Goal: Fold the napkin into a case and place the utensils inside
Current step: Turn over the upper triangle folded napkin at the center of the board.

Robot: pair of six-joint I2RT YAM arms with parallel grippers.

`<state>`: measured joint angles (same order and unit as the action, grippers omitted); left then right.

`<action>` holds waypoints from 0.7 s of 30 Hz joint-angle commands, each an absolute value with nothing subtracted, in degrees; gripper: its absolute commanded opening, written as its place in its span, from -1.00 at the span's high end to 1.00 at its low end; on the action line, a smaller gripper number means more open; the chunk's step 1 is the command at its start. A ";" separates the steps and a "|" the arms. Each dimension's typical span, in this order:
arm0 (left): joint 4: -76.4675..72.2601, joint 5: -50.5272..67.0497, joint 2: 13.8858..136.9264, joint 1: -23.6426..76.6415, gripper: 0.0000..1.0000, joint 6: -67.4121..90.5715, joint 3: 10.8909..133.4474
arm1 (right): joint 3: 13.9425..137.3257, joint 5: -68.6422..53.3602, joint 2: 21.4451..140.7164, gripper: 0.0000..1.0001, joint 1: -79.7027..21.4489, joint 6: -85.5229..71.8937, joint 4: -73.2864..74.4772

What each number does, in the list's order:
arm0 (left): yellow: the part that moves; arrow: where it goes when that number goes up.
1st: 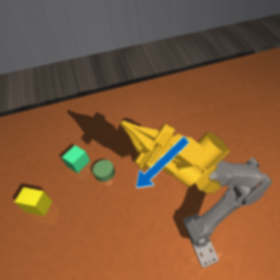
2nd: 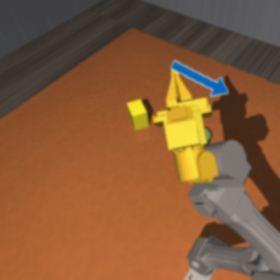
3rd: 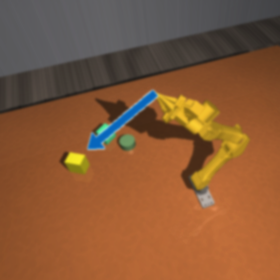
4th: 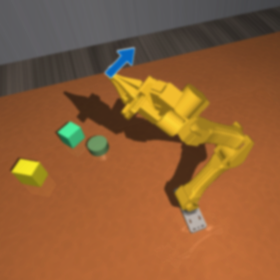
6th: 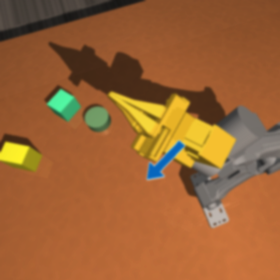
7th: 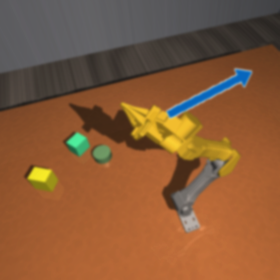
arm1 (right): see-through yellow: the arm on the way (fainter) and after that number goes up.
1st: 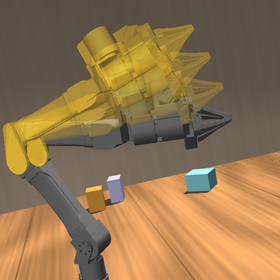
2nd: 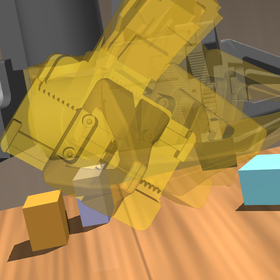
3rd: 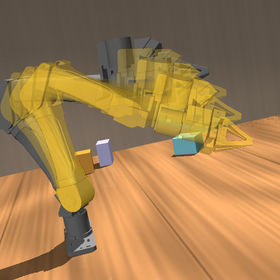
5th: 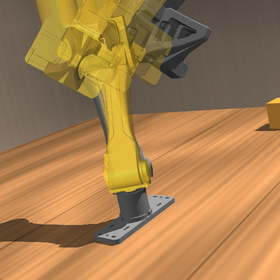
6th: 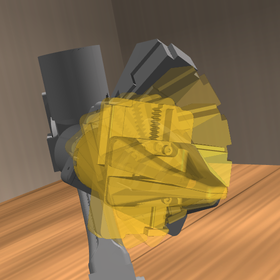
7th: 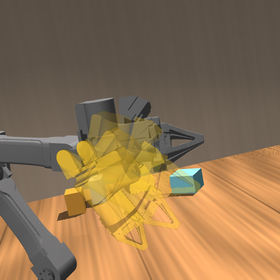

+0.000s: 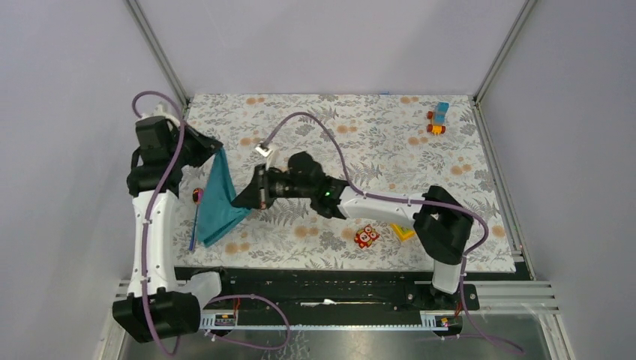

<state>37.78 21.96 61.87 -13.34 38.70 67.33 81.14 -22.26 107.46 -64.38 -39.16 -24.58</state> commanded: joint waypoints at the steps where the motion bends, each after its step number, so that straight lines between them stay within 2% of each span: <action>1: 28.77 7.78 70.08 -3.33 1.00 36.71 71.72 | 68.10 -44.62 108.56 1.00 -59.61 -61.04 -46.12; 5: 21.29 -0.46 83.04 9.45 1.00 37.44 72.18 | 56.03 -47.56 112.95 1.00 -52.82 -69.70 -63.15; 8: 16.08 -4.34 95.92 14.01 1.00 37.49 74.81 | 50.77 -49.48 116.07 1.00 -48.05 -67.83 -64.34; 13: 13.37 -8.82 110.39 19.69 1.00 36.47 82.68 | 44.79 -48.81 114.95 1.00 -42.78 -56.14 -52.31; 20: 12.79 -7.57 117.74 25.25 1.00 35.62 88.30 | 41.16 -40.04 108.81 1.00 -40.46 -44.17 -34.26; 21: 12.83 -7.41 117.91 25.99 0.97 35.27 88.63 | 40.78 -38.72 107.90 0.95 -40.37 -43.51 -32.72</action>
<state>25.45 -0.84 116.18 25.82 36.84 84.25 43.59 -35.29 112.81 -38.72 -51.44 -45.84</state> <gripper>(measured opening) 0.017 0.021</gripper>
